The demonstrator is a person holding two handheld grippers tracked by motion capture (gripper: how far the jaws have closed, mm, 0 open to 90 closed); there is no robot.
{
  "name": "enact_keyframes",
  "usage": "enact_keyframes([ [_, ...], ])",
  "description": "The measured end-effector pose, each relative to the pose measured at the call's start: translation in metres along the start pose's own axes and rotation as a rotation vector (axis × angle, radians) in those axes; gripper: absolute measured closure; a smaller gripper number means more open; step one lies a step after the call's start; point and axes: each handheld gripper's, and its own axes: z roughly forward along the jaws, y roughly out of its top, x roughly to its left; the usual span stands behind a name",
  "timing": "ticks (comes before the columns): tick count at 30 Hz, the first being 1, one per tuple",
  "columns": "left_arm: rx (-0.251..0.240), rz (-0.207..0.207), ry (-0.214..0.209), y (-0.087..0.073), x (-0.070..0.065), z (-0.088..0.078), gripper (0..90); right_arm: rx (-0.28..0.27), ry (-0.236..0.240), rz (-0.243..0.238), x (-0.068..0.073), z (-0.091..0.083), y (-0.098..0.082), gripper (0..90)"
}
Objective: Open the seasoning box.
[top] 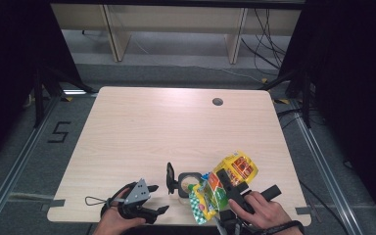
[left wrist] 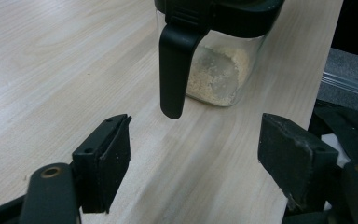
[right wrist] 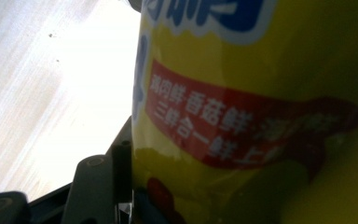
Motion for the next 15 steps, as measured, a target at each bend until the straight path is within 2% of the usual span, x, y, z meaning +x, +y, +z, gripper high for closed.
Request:
enact_keyframes([
  [1, -0.001, 0.004, -0.004, 0.0006, 0.0006, 0.0001, 25.1, 0.004, 0.000, 0.011, -0.0003, -0.0002, 0.0002, 44.3],
  [2, 0.004, -0.026, 0.000, 0.0007, -0.0008, 0.0000, 25.0, 0.000, -0.011, 0.006, -0.0005, -0.0002, 0.0006, 44.3],
  [4, -0.003, -0.026, 0.002, 0.0001, -0.0012, 0.0008, 25.0, -0.011, -0.002, -0.012, -0.0007, -0.0002, 0.0034, 44.3],
  [6, 0.002, 0.011, 0.000, 0.0006, 0.0007, -0.0001, 25.0, -0.016, -0.001, 0.002, 0.0008, 0.0003, 0.0044, 44.4],
  [7, 0.002, -0.027, -0.003, 0.0006, -0.0010, -0.0001, 25.0, -0.017, -0.005, 0.002, 0.0000, 0.0006, 0.0038, 44.4],
  [8, 0.001, -0.025, -0.004, 0.0007, -0.0006, 0.0000, 25.0, -0.012, -0.003, -0.013, -0.0013, 0.0000, 0.0025, 44.4],
  [9, 0.001, -0.026, -0.002, 0.0004, -0.0008, 0.0001, 25.1, -0.014, -0.007, -0.003, -0.0009, 0.0003, 0.0019, 44.4],
  [10, -0.004, -0.025, 0.003, -0.0003, -0.0013, 0.0006, 25.0, -0.010, -0.008, 0.003, -0.0003, 0.0004, 0.0017, 44.4],
  [12, 0.007, 0.009, -0.004, 0.0012, 0.0008, -0.0002, 25.0, -0.004, 0.000, -0.027, -0.0012, -0.0002, 0.0021, 44.4],
  [13, 0.013, 0.008, -0.004, 0.0018, 0.0010, -0.0008, 25.1, -0.012, 0.001, -0.008, -0.0004, -0.0001, 0.0024, 44.4],
  [14, 0.006, -0.022, -0.001, 0.0013, -0.0009, -0.0006, 25.1, -0.020, 0.000, 0.003, 0.0002, -0.0003, 0.0014, 44.4],
  [15, -0.002, -0.018, -0.004, 0.0008, -0.0007, -0.0003, 25.1, -0.010, -0.002, -0.023, -0.0021, -0.0007, 0.0001, 44.5],
])
